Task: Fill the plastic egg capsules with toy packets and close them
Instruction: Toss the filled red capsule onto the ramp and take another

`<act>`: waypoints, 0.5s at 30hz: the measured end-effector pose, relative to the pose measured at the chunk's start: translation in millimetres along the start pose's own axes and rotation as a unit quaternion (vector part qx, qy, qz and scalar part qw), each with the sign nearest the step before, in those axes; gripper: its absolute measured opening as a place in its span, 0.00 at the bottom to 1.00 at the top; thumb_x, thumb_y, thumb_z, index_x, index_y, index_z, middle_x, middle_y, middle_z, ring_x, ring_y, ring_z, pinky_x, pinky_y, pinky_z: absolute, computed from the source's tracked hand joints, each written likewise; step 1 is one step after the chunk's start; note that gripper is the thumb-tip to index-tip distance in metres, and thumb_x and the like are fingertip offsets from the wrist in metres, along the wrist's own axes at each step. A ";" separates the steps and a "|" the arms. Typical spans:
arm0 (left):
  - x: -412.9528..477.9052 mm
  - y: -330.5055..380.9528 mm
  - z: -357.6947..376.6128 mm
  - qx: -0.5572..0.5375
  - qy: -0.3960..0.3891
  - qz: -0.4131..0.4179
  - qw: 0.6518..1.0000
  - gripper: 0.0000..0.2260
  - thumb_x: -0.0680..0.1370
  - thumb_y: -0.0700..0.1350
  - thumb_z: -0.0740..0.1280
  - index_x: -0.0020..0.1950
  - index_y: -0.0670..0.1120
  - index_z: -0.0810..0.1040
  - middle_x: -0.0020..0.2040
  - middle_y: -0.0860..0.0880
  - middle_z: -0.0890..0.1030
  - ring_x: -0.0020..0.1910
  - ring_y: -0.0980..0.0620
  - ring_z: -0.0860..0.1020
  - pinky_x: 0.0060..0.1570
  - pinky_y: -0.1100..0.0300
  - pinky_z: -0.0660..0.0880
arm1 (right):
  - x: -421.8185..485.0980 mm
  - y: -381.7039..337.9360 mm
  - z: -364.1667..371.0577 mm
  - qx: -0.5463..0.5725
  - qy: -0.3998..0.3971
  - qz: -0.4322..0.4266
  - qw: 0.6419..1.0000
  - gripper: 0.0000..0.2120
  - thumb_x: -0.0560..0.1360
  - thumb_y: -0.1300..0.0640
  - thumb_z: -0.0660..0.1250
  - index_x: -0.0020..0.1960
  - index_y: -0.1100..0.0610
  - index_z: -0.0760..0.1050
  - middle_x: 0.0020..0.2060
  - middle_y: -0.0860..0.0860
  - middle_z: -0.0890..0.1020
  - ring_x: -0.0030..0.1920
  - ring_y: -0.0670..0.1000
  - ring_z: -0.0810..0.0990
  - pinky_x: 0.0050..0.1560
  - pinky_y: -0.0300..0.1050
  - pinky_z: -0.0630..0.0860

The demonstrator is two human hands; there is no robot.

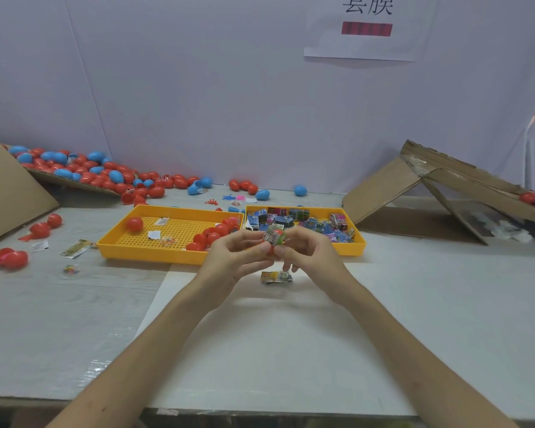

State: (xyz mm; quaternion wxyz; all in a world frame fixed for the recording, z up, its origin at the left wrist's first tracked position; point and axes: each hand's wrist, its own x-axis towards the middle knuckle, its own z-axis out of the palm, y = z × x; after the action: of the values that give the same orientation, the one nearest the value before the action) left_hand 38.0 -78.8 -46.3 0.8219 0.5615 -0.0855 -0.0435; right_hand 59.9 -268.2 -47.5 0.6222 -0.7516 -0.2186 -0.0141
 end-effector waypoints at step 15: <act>1.3 0.8 -1.7 -0.081 -0.026 -0.042 0.996 0.15 0.73 0.38 0.73 0.59 0.38 0.79 0.57 0.37 0.84 0.55 0.39 0.85 0.50 0.56 0.82 | -3.0 -5.6 1.8 0.062 0.011 0.030 0.998 0.09 0.76 0.56 0.73 0.55 0.57 0.82 0.44 0.54 0.87 0.42 0.54 0.86 0.44 0.44 0.81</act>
State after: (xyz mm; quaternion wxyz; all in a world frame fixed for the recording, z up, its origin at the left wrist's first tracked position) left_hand 39.6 -77.2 -46.0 0.8596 0.4950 -0.0790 -0.0992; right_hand 54.8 -266.7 -43.5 0.6701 -0.7176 -0.1895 0.0094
